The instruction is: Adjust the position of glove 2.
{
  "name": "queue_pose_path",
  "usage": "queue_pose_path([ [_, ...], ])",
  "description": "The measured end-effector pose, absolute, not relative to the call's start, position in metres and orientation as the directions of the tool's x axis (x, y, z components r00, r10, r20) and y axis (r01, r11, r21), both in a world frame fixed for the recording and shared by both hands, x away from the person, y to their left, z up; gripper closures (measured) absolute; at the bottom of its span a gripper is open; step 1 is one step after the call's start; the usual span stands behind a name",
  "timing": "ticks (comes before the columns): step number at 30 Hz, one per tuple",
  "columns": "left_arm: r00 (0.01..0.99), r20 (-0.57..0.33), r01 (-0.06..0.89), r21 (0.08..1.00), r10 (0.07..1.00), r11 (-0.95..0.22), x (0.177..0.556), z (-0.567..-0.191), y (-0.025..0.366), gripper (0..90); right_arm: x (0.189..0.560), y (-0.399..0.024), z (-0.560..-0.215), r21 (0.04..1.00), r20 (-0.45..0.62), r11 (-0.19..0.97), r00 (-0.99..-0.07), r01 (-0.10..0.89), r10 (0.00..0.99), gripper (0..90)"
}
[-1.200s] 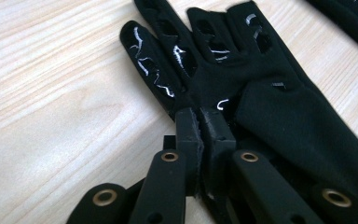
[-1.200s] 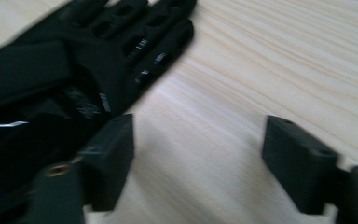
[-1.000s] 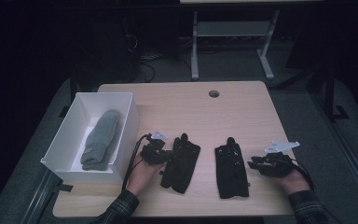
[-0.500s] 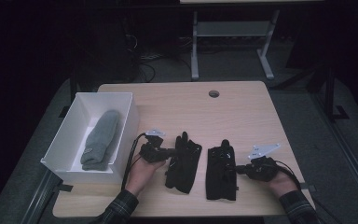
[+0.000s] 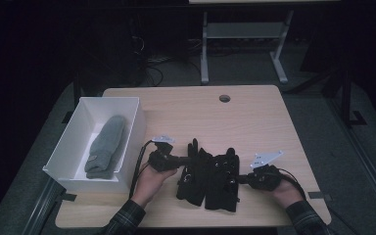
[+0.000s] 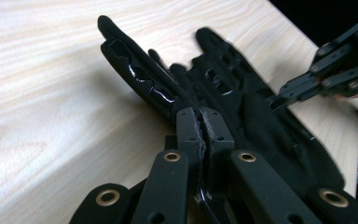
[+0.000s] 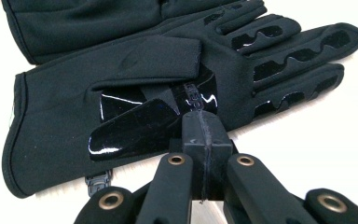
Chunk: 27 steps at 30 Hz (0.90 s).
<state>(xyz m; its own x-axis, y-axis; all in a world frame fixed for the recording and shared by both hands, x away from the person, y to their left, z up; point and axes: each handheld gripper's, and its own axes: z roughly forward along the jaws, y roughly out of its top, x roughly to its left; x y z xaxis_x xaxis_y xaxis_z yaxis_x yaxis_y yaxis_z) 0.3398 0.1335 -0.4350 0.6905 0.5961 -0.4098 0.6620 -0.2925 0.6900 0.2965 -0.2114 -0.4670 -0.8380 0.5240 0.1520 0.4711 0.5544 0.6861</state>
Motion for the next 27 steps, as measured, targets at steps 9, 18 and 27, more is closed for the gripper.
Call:
queue_pose_path([
  [9, 0.707, -0.455, 0.651, 0.718, 0.542, -0.246, 0.341, -0.418, 0.131, 87.4, 0.302, -0.192, -0.467, 0.692, 0.147, 0.565, -0.854, 0.449, 0.499, 90.0],
  [18, 0.727, -0.459, 0.641, 0.72, 0.511, -0.266, 0.339, -0.418, 0.114, 87.4, 0.307, -0.171, -0.467, 0.702, 0.144, 0.567, -0.866, 0.43, 0.478, 90.0],
  [27, 0.734, -0.457, 0.646, 0.699, 0.503, -0.307, 0.342, -0.429, 0.095, 87.2, 0.313, -0.147, -0.464, 0.721, 0.129, 0.563, -0.877, 0.403, 0.462, 90.0],
])
